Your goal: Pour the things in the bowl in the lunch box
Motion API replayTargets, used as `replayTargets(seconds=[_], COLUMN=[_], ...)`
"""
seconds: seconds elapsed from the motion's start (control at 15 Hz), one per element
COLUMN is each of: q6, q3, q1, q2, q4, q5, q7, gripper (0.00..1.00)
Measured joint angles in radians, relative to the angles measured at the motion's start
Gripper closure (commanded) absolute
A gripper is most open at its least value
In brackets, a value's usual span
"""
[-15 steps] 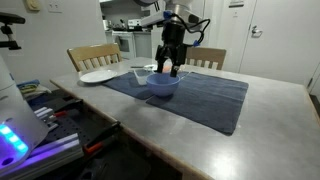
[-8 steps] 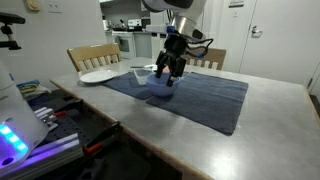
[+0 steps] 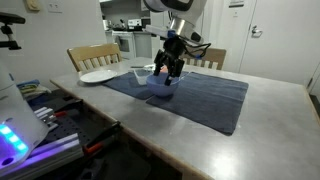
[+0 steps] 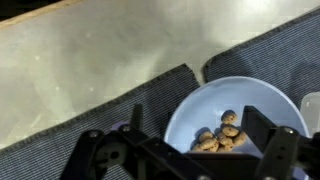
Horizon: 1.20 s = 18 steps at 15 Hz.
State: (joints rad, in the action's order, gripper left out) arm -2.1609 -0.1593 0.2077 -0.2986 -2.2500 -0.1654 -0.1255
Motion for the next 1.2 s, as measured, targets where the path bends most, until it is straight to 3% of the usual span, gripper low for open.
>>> replayTargets(seconds=[1.2], q6=[-0.068], q3=[0.02], q1=[-0.005], q2=[-0.04], q4=[0.0], q5=[0.054], q7=[0.013], gripper=[0.0])
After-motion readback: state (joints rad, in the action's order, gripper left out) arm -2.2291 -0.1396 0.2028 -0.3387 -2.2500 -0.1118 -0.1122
